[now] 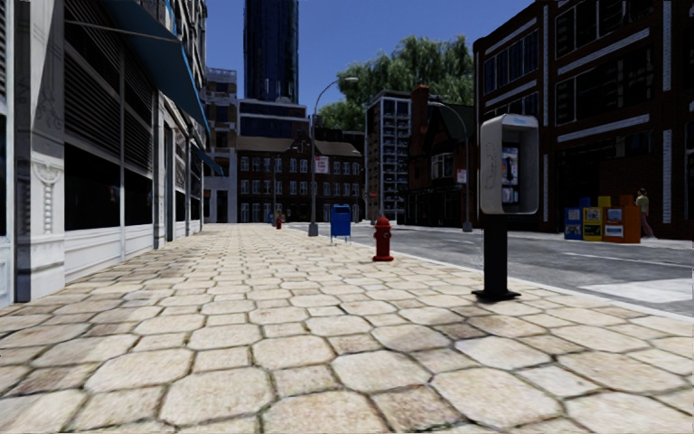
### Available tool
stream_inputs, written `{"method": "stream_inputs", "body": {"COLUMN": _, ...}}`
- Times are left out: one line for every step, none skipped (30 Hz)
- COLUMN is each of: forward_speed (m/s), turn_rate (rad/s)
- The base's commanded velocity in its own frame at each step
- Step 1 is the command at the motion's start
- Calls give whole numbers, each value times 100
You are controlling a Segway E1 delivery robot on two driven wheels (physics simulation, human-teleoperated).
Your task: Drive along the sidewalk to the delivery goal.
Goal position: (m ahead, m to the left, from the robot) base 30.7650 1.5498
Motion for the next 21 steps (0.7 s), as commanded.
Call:
{"method": "stream_inputs", "body": {"forward_speed": 200, "turn_rate": 60}}
{"method": "stream_inputs", "body": {"forward_speed": 200, "turn_rate": 60}}
{"method": "stream_inputs", "body": {"forward_speed": 200, "turn_rate": 60}}
{"method": "stream_inputs", "body": {"forward_speed": 200, "turn_rate": 60}}
{"method": "stream_inputs", "body": {"forward_speed": 200, "turn_rate": 60}}
{"method": "stream_inputs", "body": {"forward_speed": 200, "turn_rate": 60}}
{"method": "stream_inputs", "body": {"forward_speed": 200, "turn_rate": 60}}
{"method": "stream_inputs", "body": {"forward_speed": 200, "turn_rate": 60}}
{"method": "stream_inputs", "body": {"forward_speed": 200, "turn_rate": 60}}
{"method": "stream_inputs", "body": {"forward_speed": 200, "turn_rate": 60}}
{"method": "stream_inputs", "body": {"forward_speed": 200, "turn_rate": 60}}
{"method": "stream_inputs", "body": {"forward_speed": 200, "turn_rate": 60}}
{"method": "stream_inputs", "body": {"forward_speed": 200, "turn_rate": 60}}
{"method": "stream_inputs", "body": {"forward_speed": 200, "turn_rate": 60}}
{"method": "stream_inputs", "body": {"forward_speed": 200, "turn_rate": 59}}
{"method": "stream_inputs", "body": {"forward_speed": 200, "turn_rate": 0}}
{"method": "stream_inputs", "body": {"forward_speed": 200, "turn_rate": 0}}
{"method": "stream_inputs", "body": {"forward_speed": 200, "turn_rate": 0}}
{"method": "stream_inputs", "body": {"forward_speed": 200, "turn_rate": 0}}
{"method": "stream_inputs", "body": {"forward_speed": 200, "turn_rate": 0}}
{"method": "stream_inputs", "body": {"forward_speed": 200, "turn_rate": 0}}
